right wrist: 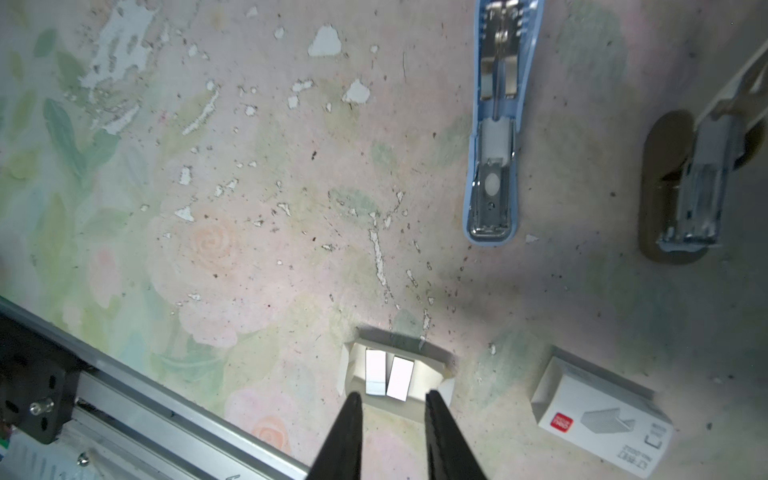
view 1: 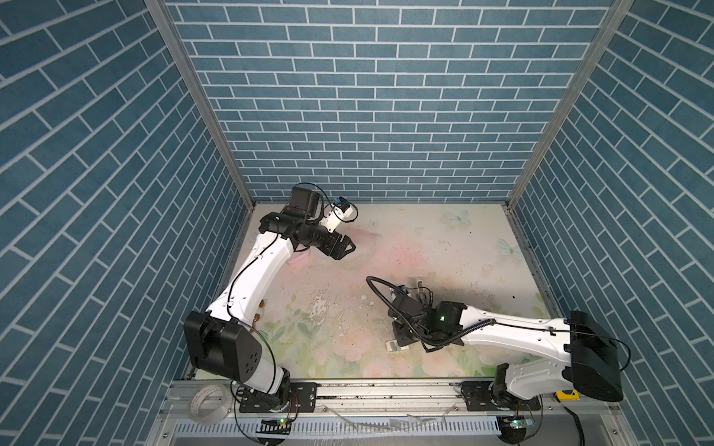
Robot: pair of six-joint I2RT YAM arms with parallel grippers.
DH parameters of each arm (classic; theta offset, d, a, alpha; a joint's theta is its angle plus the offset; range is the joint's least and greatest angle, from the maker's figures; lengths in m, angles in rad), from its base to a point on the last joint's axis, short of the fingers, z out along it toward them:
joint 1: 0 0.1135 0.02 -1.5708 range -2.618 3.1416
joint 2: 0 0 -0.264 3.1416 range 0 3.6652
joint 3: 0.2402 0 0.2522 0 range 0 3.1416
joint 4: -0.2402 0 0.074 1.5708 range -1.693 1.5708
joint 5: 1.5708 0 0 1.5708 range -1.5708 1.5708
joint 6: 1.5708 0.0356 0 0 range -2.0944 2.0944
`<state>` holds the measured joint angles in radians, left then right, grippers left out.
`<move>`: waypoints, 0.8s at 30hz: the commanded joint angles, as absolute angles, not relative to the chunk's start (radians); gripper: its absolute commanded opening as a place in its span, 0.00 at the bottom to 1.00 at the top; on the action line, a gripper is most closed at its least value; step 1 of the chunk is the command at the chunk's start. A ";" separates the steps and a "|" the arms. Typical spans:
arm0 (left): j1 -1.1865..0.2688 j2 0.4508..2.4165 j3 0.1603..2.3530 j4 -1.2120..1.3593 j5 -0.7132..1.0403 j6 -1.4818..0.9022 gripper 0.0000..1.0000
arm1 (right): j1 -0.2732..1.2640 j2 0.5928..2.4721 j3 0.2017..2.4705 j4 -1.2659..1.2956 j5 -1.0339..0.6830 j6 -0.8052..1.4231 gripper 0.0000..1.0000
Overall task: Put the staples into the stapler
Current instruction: 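Move the right gripper down over the staple strips in the tray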
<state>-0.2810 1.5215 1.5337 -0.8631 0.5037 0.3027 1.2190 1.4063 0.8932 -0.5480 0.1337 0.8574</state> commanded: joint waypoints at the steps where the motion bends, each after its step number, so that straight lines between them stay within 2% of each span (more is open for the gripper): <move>1: -0.275 1.539 1.545 -0.884 0.534 0.304 0.85 | 1.238 1.447 0.895 -0.558 0.135 0.953 0.28; 24: -0.275 1.531 1.521 -0.882 0.555 0.310 0.85 | 1.274 1.523 0.855 -0.531 0.118 1.060 0.15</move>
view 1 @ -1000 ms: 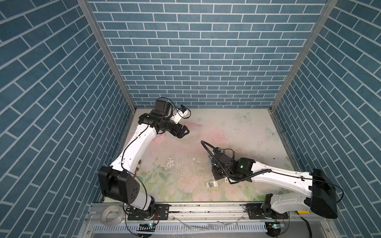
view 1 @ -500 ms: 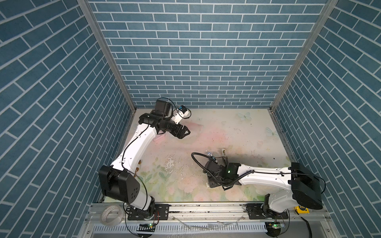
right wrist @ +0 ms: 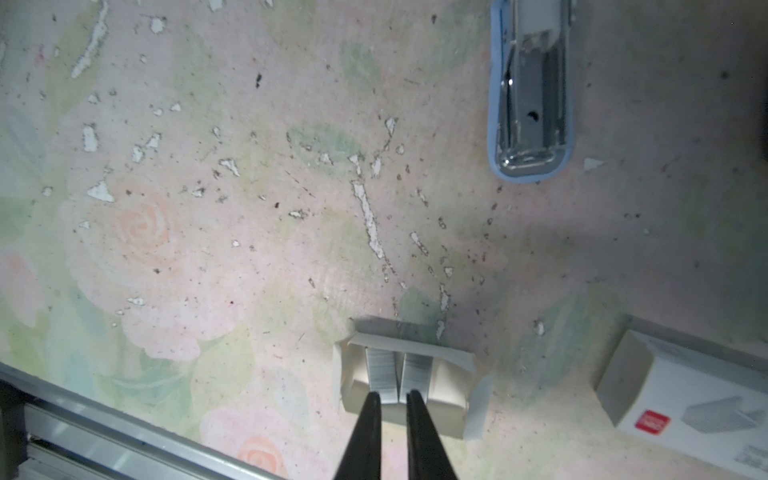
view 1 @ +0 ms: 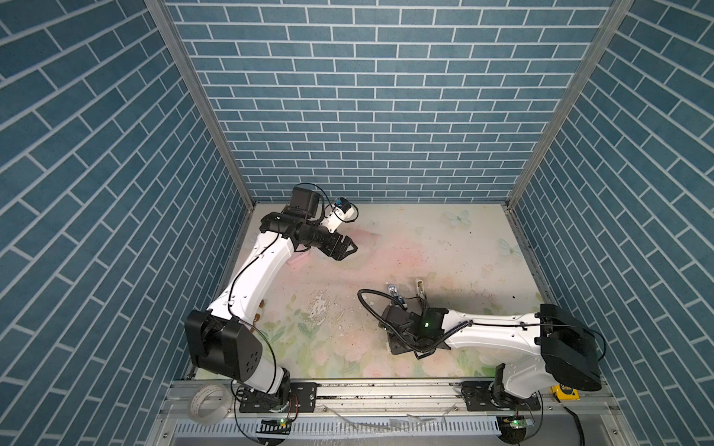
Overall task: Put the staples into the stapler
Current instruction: 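Move the right gripper down over the staple strips in the tray, then lower the right gripper into the tray and close it on a staple strip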
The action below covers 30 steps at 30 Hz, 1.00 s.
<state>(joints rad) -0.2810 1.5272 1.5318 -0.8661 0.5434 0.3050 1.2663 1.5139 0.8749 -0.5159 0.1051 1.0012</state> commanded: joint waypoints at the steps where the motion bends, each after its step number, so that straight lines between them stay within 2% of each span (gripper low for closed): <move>1: -0.276 1.531 1.519 -0.884 0.555 0.310 0.85 | 1.274 1.526 0.854 -0.529 0.118 1.061 0.15; 30: -0.276 1.523 1.502 -0.874 0.565 0.304 0.85 | 1.274 1.591 0.879 -0.538 0.135 1.058 0.16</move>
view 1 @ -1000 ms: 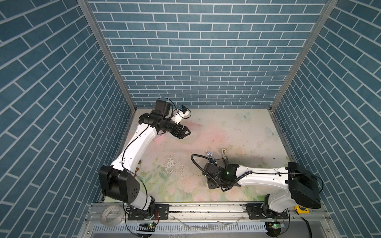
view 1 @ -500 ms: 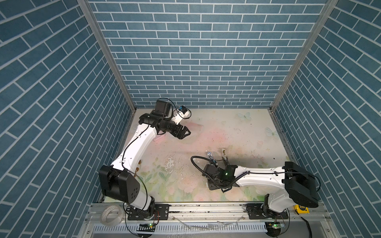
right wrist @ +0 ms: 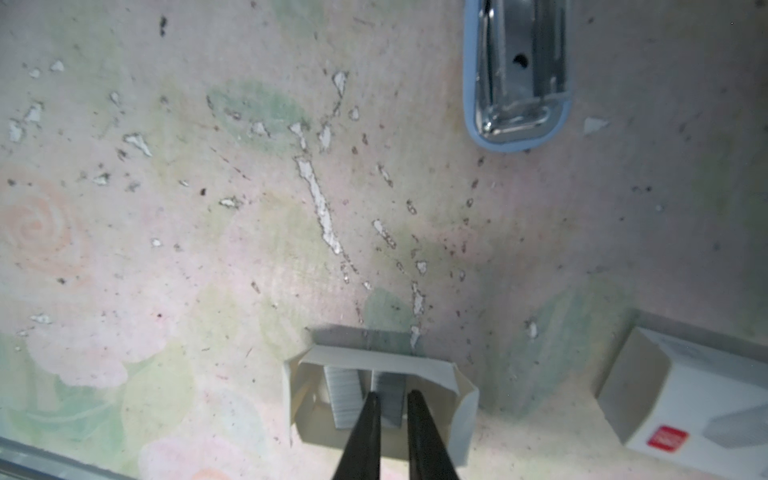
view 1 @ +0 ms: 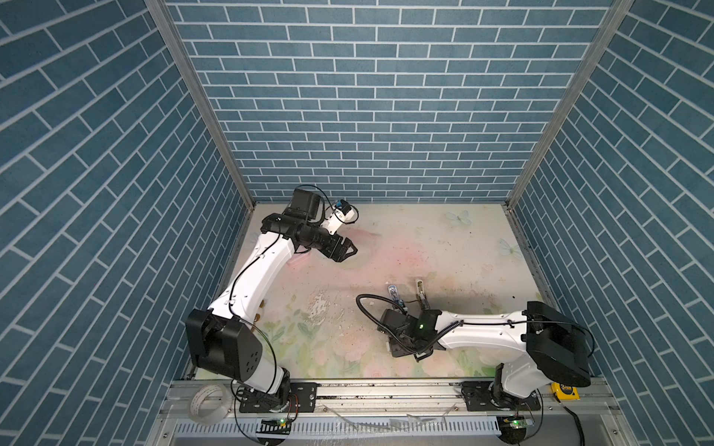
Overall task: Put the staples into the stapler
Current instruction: 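Lower the right gripper into the tray and close it on a staple strip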
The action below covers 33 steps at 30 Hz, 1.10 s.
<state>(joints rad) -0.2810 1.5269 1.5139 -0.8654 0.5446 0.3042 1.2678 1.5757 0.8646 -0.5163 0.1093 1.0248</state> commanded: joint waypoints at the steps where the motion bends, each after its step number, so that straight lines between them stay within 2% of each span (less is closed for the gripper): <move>1: -0.275 1.523 1.499 -0.872 0.565 0.303 0.85 | 1.273 1.593 0.880 -0.535 0.135 1.058 0.16; 33: -0.276 1.511 1.467 -0.852 0.579 0.292 0.85 | 1.274 1.631 0.897 -0.533 0.138 1.054 0.18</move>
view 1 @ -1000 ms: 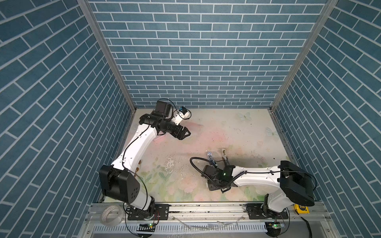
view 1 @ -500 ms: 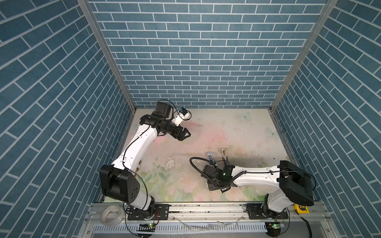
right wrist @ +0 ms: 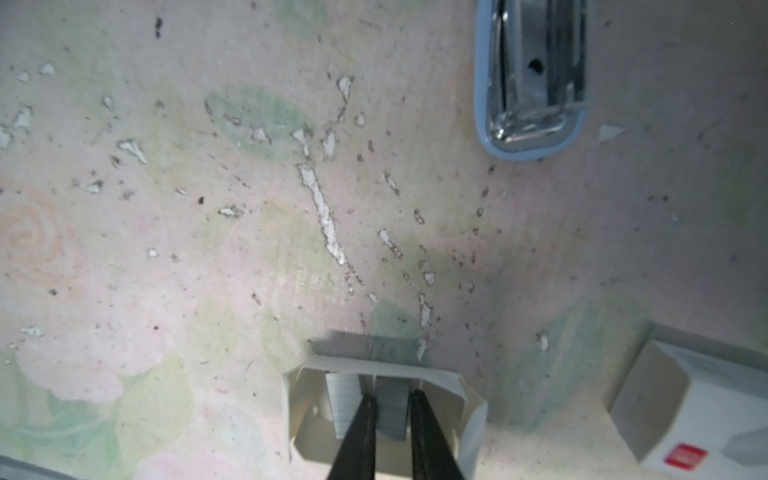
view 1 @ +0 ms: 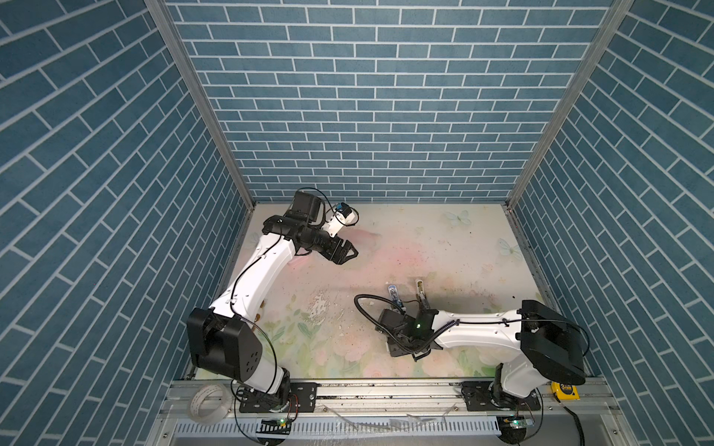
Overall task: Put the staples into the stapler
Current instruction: 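Lower the right gripper into the tray and close it on a staple strip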
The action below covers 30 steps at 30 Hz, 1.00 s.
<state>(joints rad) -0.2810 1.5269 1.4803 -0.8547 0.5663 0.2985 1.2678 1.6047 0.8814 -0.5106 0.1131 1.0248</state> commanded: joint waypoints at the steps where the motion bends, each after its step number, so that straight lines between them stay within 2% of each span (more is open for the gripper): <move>1: -0.276 1.512 1.469 -0.851 0.580 0.291 0.85 | 1.272 1.631 0.897 -0.540 0.138 1.054 0.18; 30: -0.276 1.503 1.448 -0.839 0.595 0.284 0.85 | 1.274 1.667 0.912 -0.552 0.156 1.059 0.21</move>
